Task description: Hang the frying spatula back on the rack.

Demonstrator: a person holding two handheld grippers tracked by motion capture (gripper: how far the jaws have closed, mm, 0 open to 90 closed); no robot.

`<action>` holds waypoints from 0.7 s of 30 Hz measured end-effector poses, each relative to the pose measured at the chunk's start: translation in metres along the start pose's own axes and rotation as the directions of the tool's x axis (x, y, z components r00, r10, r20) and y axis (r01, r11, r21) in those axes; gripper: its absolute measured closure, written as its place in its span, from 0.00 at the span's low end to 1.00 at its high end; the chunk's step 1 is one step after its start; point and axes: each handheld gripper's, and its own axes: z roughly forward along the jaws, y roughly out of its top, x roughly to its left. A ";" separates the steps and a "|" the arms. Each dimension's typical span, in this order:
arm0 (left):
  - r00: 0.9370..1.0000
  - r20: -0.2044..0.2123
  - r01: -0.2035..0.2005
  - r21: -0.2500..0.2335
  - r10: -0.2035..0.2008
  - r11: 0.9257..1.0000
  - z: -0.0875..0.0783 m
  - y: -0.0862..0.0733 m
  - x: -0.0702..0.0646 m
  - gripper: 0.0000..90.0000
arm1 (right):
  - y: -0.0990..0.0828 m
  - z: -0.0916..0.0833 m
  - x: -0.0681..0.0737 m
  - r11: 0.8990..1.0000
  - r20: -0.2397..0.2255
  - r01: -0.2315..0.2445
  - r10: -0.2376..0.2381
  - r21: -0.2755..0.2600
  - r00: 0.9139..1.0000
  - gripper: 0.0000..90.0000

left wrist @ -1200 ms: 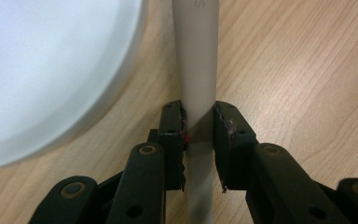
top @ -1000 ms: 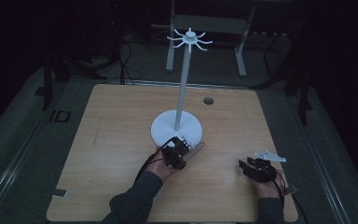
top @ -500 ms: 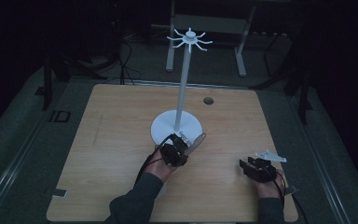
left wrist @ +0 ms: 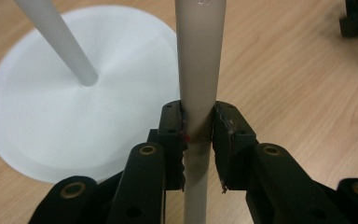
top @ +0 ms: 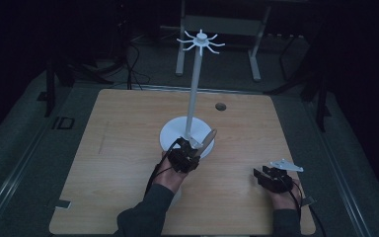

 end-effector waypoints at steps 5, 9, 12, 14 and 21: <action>0.999 -0.029 0.019 -0.055 -0.020 0.998 -0.008 0.003 0.000 0.82 | 0.000 -0.001 0.000 1.000 0.001 -0.004 0.004 -0.004 1.000 0.61; 0.998 -0.051 0.042 -0.096 -0.047 0.994 -0.013 0.004 0.001 0.82 | 0.000 -0.001 0.000 1.000 -0.007 -0.002 0.002 -0.012 1.000 0.61; 0.996 -0.059 0.057 -0.120 -0.065 0.991 -0.017 0.004 0.003 0.82 | 0.000 -0.002 0.001 1.000 -0.010 0.001 -0.001 -0.018 1.000 0.61; 0.995 -0.070 0.066 -0.142 -0.077 0.988 -0.020 0.005 0.004 0.82 | 0.000 -0.002 0.001 1.000 -0.011 0.003 -0.003 -0.020 1.000 0.61; 0.989 -0.101 0.089 -0.188 -0.109 0.978 -0.029 0.006 0.005 0.82 | 0.000 -0.002 0.001 1.000 -0.016 0.004 -0.004 -0.018 1.000 0.61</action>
